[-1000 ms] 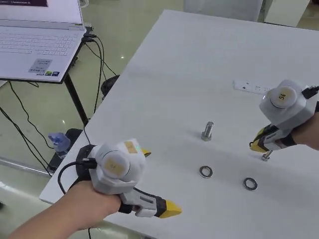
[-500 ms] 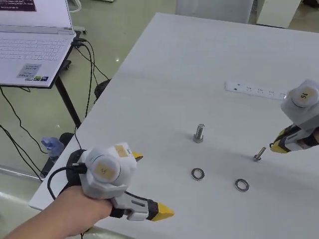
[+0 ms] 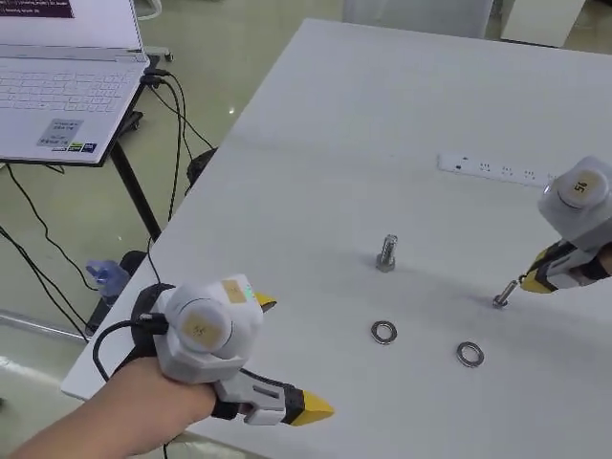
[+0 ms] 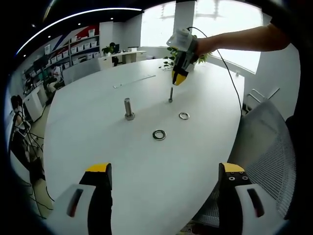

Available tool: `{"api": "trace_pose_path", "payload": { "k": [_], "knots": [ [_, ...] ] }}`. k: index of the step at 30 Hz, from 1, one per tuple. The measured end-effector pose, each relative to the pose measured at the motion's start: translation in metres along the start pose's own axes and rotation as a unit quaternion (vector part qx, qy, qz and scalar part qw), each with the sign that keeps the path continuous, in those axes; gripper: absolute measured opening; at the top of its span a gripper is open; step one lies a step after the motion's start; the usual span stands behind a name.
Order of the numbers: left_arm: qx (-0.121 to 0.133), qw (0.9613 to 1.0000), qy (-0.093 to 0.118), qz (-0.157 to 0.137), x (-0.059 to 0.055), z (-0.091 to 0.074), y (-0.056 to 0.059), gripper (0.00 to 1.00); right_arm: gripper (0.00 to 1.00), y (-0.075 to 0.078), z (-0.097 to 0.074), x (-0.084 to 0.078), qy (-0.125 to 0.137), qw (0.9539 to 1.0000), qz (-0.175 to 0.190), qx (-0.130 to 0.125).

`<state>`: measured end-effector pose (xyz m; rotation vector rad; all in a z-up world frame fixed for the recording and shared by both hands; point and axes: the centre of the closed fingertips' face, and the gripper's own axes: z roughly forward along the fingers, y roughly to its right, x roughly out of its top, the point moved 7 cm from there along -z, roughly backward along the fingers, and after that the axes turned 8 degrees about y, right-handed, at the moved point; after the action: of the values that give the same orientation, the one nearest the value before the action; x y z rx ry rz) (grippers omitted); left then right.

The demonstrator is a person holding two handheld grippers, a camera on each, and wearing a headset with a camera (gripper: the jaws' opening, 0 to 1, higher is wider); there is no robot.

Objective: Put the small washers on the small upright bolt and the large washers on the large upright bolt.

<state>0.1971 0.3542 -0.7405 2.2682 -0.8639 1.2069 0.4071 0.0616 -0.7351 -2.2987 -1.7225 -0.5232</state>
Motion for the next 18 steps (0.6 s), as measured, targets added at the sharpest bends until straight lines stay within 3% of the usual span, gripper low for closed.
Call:
{"api": "trace_pose_path", "payload": {
  "k": [18],
  "knots": [
    [-0.011,0.9999,-0.005,0.007,-0.004,0.003,0.001,0.89,0.13,0.002,0.014,0.001,-0.011,0.9999,-0.004,0.003]
  ]
}}
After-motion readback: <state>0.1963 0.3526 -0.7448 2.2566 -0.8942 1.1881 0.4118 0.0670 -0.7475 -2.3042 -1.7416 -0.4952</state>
